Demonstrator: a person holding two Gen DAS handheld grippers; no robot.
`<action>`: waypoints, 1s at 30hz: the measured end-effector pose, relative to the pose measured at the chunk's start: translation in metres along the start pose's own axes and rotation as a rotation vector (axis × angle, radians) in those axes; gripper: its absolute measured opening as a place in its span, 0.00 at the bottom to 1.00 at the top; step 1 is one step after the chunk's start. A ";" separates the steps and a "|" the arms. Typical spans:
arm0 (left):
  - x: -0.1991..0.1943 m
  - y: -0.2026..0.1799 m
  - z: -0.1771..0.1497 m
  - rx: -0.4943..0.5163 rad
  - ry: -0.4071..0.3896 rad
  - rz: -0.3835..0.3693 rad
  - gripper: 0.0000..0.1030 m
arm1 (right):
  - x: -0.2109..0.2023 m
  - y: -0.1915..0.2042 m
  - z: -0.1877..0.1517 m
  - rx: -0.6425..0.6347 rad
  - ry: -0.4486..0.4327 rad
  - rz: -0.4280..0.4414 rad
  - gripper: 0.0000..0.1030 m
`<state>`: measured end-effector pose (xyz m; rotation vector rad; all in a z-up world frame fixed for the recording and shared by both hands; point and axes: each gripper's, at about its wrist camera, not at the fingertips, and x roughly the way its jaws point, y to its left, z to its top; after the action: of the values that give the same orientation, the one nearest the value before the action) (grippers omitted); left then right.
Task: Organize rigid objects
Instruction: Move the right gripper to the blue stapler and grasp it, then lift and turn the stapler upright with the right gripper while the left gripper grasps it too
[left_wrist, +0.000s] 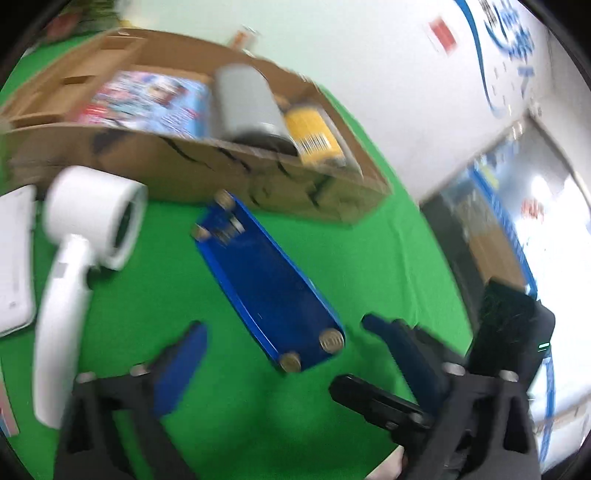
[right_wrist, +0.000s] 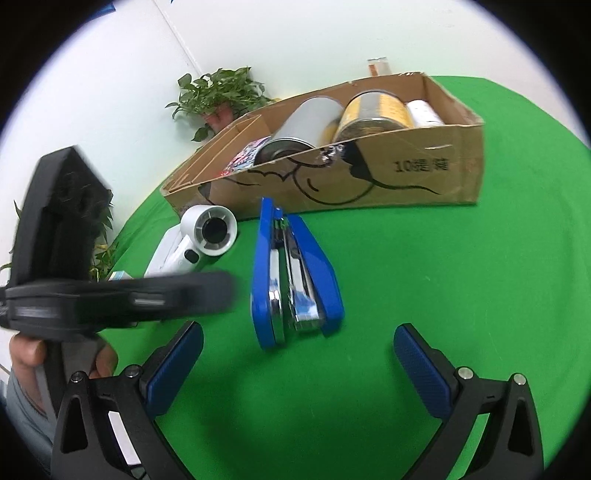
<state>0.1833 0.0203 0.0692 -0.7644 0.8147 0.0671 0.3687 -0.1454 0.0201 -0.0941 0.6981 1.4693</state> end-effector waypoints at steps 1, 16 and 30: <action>-0.004 0.006 0.003 -0.023 -0.006 -0.008 0.97 | 0.004 -0.001 0.003 0.004 0.005 0.000 1.00; 0.011 0.017 0.006 -0.029 0.037 0.031 0.95 | 0.015 0.015 -0.005 -0.123 -0.019 -0.200 0.46; 0.015 0.007 0.005 -0.025 0.001 0.022 0.95 | 0.010 0.057 -0.043 -0.662 -0.123 -0.741 0.50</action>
<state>0.1953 0.0252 0.0573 -0.7786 0.8245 0.0971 0.2992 -0.1491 0.0008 -0.6910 0.0210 0.9162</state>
